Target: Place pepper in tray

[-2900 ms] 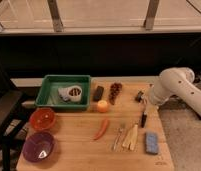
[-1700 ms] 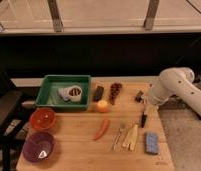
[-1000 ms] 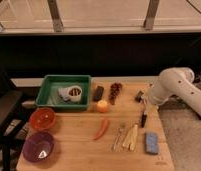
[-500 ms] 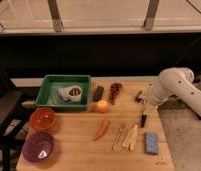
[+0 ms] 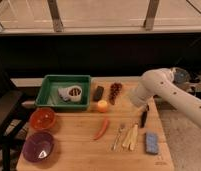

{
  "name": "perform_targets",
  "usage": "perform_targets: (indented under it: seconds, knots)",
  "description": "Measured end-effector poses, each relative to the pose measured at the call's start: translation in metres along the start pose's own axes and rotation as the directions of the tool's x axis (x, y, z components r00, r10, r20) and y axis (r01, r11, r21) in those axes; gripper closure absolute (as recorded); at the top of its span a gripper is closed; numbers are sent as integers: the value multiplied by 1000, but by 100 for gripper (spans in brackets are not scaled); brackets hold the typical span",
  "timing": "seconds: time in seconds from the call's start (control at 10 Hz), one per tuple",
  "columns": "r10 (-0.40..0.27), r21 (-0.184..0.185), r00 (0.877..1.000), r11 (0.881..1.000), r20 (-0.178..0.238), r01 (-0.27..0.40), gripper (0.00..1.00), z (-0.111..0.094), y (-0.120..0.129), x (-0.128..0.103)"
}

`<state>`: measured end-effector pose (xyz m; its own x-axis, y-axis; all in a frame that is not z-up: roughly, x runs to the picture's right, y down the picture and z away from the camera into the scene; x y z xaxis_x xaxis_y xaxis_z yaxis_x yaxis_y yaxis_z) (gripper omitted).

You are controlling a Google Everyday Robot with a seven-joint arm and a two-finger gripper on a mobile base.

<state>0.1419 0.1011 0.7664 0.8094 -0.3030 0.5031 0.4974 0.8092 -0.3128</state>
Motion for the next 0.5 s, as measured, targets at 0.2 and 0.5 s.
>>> perform_targets:
  seconds: [0.2, 0.5]
  knots:
    - [-137, -12, 990, 990, 32, 138, 39, 18, -14, -37]
    - [-225, 1, 970, 974, 88, 226, 39, 28, -18, -65]
